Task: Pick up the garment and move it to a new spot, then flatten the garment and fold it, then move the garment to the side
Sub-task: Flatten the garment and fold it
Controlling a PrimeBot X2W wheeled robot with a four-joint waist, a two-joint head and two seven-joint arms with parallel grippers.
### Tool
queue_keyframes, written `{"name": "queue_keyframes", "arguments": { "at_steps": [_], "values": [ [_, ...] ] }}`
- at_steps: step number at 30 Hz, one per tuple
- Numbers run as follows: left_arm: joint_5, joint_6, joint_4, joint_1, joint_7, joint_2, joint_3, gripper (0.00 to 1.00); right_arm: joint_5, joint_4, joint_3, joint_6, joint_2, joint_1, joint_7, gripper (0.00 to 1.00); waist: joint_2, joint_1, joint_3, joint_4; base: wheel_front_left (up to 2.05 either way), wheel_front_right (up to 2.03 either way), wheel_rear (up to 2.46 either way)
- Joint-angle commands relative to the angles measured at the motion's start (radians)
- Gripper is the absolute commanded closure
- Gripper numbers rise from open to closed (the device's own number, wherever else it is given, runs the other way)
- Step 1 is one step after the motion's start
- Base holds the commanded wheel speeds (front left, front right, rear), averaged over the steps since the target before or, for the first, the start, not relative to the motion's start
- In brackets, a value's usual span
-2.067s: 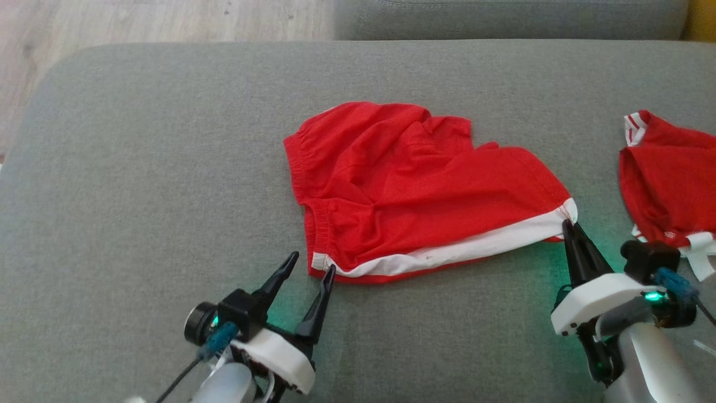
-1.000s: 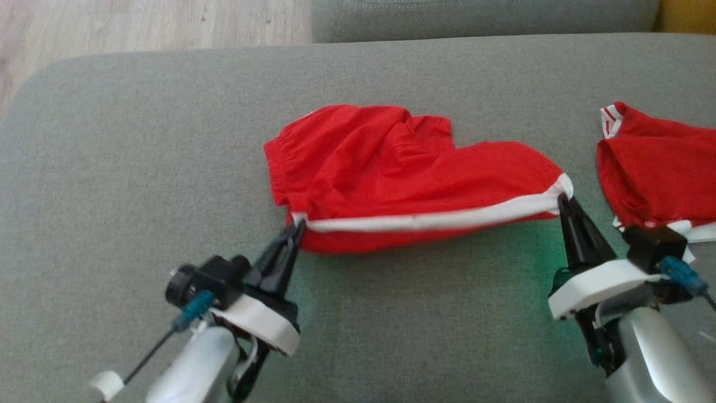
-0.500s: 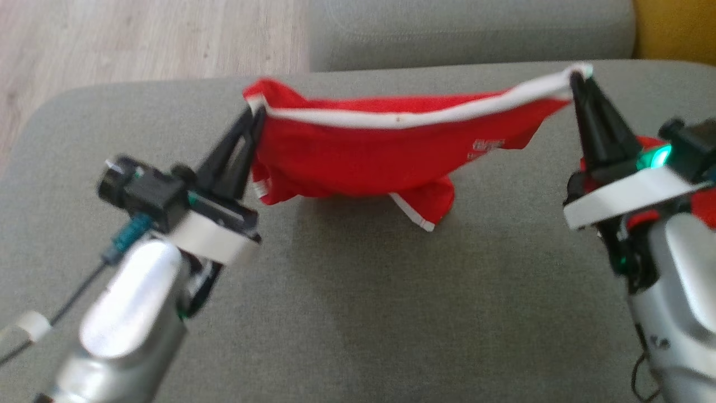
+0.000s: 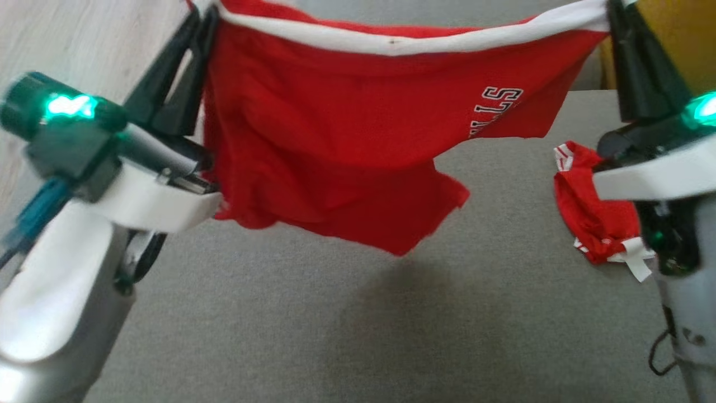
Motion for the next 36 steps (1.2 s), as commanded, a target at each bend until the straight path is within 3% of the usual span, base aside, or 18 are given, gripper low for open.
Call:
{"name": "queue_keyframes", "arguments": {
  "at_steps": [1, 10, 15, 20, 26, 32, 36],
  "values": [
    [0.008, 0.010, -0.056, -0.039, 0.014, 0.046, 0.057, 1.00, -0.008, -0.055, -0.002, -0.001, -0.006, -0.005, 0.011, 1.00, -0.0001, 0.0001, -0.005, -0.006, 0.00, 0.00, 0.00],
    [-0.017, 0.084, -0.412, 0.030, 0.186, 0.120, 0.110, 1.00, -0.064, -0.359, -0.100, -0.001, 0.025, 0.086, 0.164, 1.00, -0.0001, 0.0001, 0.008, -0.025, 0.00, 0.00, 0.00],
    [-0.051, 0.073, -0.383, -0.007, 0.208, 0.120, 0.119, 1.00, -0.072, -0.363, -0.116, -0.001, 0.028, 0.056, 0.222, 1.00, -0.0001, 0.0001, 0.063, -0.028, 0.00, 0.00, 0.00],
    [-0.102, 0.010, -0.172, -0.120, 0.162, 0.093, 0.126, 1.00, -0.040, -0.211, -0.101, -0.001, 0.017, -0.085, 0.236, 1.00, -0.0001, 0.0001, 0.169, -0.033, 0.00, 0.00, 0.00],
    [-0.091, -0.072, 0.177, -0.398, 0.055, 0.048, 0.112, 1.00, -0.026, 0.109, -0.009, -0.001, -0.030, -0.419, 0.157, 1.00, -0.0001, 0.0001, 0.320, -0.041, 0.00, 0.00, 0.00],
    [-0.048, -0.097, 0.473, -0.682, -0.093, 0.007, 0.096, 1.00, -0.058, 0.438, 0.024, -0.001, -0.017, -0.742, -0.023, 1.00, -0.0001, 0.0001, 0.416, -0.059, 0.00, 0.00, 0.00],
    [-0.022, -0.103, 0.570, -0.753, -0.178, -0.021, 0.073, 1.00, -0.074, 0.574, 0.018, -0.001, 0.008, -0.818, -0.106, 1.00, -0.0001, 0.0001, 0.442, -0.058, 0.00, 0.00, 0.00]
  ]
}}
